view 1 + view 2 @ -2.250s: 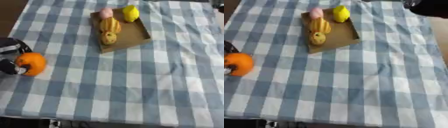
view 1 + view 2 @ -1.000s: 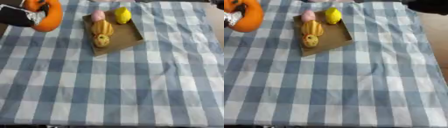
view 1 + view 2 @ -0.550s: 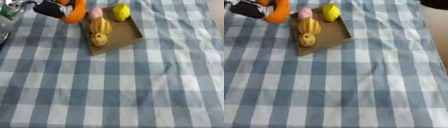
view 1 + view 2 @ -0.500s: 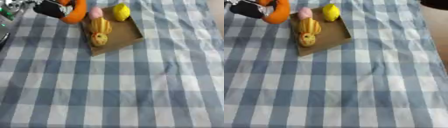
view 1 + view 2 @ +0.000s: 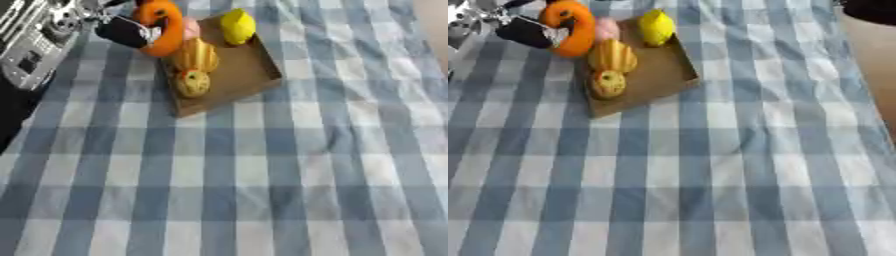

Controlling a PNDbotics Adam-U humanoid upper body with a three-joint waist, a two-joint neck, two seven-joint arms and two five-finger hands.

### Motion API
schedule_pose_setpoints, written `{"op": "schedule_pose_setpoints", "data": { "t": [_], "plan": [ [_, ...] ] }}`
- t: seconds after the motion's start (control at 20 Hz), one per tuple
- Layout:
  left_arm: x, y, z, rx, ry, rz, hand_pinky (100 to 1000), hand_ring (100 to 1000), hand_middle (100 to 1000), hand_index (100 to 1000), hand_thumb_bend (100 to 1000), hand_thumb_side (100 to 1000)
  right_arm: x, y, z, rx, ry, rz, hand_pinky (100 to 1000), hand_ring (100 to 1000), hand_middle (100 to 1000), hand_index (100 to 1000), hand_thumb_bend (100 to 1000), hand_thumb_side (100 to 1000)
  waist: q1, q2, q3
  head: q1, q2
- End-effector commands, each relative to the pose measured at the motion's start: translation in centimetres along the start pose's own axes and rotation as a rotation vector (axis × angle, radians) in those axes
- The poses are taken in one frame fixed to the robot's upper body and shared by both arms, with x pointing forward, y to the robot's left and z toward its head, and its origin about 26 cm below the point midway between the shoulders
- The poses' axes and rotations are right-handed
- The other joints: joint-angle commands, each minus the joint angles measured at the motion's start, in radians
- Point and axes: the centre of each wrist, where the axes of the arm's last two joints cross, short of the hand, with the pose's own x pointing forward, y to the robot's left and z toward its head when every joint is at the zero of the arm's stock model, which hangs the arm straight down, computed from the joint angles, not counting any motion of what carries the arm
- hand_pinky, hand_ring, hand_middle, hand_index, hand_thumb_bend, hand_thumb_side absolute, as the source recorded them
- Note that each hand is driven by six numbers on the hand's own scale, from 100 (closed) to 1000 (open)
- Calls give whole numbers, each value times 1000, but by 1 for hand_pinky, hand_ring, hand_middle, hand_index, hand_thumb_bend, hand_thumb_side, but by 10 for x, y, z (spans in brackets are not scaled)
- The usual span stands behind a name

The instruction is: Pick up objects on the table and place them in the box.

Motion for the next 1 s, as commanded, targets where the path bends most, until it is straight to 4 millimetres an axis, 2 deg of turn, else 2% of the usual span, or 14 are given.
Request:
{"op": "schedule_pose_setpoints", "data": {
  "t": [0.05, 0.55, 0.7, 0.8, 1.0],
  "plan": [
    [6, 18, -2, 48, -31, -11, 759, 653, 584, 515, 100, 305, 6, -7, -3, -10, -20, 11, 739, 720, 734, 831, 100, 321, 0, -18, -3, 3, -16],
    [24, 41, -12, 156, -112, 16, 761, 650, 585, 524, 100, 308, 7, -5, -4, -14, -19, -2, 738, 719, 733, 831, 100, 327, -6, -12, -16, 10, -17],
    [27, 37, -15, 154, -135, 30, 764, 650, 587, 531, 100, 307, 7, -4, -5, -10, -22, -8, 738, 720, 734, 831, 100, 328, -7, -9, -21, 13, -22],
    [26, 32, -18, 139, -150, 43, 772, 661, 600, 575, 100, 306, 8, -4, -5, -9, -23, -9, 738, 720, 733, 831, 100, 330, -8, -7, -26, 14, -26],
    [28, 23, -26, 101, -186, 68, 770, 660, 600, 563, 100, 306, 9, -3, -7, -10, -29, -16, 738, 719, 733, 831, 100, 333, -8, 0, -42, 27, -34]
  ]
}}
